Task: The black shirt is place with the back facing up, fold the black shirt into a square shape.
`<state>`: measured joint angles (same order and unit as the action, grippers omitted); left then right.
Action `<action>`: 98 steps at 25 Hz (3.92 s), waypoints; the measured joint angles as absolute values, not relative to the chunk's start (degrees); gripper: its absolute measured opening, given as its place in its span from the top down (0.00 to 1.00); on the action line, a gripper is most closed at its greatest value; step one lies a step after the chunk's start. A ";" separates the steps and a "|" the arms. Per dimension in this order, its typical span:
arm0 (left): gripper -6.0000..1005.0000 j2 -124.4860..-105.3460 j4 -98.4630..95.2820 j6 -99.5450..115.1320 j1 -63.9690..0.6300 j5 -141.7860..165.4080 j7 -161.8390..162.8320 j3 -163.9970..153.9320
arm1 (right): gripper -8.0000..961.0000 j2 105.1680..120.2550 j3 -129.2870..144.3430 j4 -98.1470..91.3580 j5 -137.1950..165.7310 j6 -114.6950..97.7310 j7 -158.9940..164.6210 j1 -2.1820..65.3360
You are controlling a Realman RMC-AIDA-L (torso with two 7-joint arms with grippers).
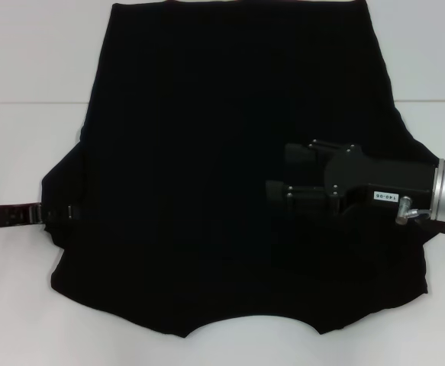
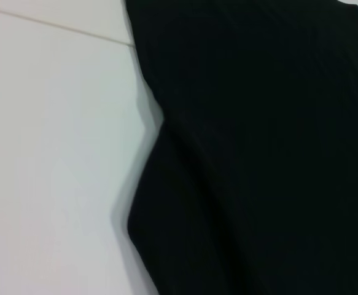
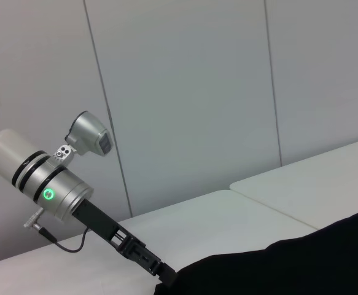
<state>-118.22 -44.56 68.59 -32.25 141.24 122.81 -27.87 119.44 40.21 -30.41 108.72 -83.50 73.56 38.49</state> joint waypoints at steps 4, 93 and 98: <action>0.24 -118.25 -44.45 67.58 -32.33 142.46 122.90 -27.90 | 0.09 119.36 40.14 -30.41 108.69 -83.53 73.56 38.49; 0.99 -118.40 -53.06 66.33 -27.11 143.97 126.78 -22.76 | 0.09 119.53 39.99 -30.61 104.86 -83.72 73.65 38.76; 0.99 -118.41 -53.02 67.12 -27.23 143.74 126.72 -23.06 | 0.09 119.52 39.99 -30.60 104.85 -83.59 73.65 38.96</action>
